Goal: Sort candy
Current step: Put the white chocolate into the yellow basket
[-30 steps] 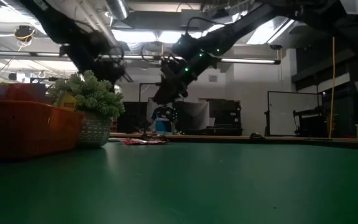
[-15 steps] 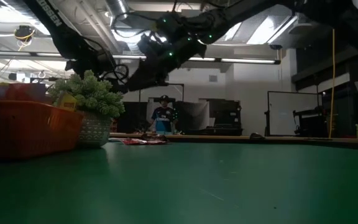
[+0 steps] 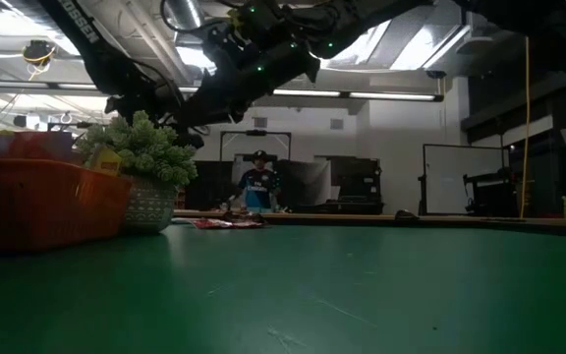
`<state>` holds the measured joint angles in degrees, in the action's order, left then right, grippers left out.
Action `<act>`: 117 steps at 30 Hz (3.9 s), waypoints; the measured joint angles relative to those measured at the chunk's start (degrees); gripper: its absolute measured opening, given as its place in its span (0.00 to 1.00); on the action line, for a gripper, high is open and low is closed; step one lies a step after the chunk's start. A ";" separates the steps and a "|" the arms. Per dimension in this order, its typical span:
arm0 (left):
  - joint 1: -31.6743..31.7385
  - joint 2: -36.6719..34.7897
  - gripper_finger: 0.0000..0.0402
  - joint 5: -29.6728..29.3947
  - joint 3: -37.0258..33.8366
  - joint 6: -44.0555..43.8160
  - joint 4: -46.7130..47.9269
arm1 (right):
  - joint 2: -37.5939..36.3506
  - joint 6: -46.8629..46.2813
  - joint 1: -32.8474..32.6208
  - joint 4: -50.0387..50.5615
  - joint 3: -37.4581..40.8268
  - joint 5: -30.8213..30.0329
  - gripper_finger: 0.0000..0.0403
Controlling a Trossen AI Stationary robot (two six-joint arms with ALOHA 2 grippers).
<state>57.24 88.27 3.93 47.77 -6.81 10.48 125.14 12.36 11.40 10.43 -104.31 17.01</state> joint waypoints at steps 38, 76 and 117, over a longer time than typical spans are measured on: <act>-1.38 7.89 0.44 -1.71 0.20 14.91 -0.40 | -8.81 -1.40 -0.51 12.55 0.04 -4.56 0.47; -1.41 9.07 0.44 -1.29 3.19 17.46 7.91 | -8.74 -1.62 -0.57 11.56 0.02 -4.42 0.47; -2.98 9.09 0.08 -2.87 3.10 19.35 7.57 | -8.74 -1.64 -0.57 9.82 0.00 -4.35 0.47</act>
<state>54.26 97.36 1.06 50.87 12.54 18.05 116.40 10.72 10.83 20.24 -104.31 12.67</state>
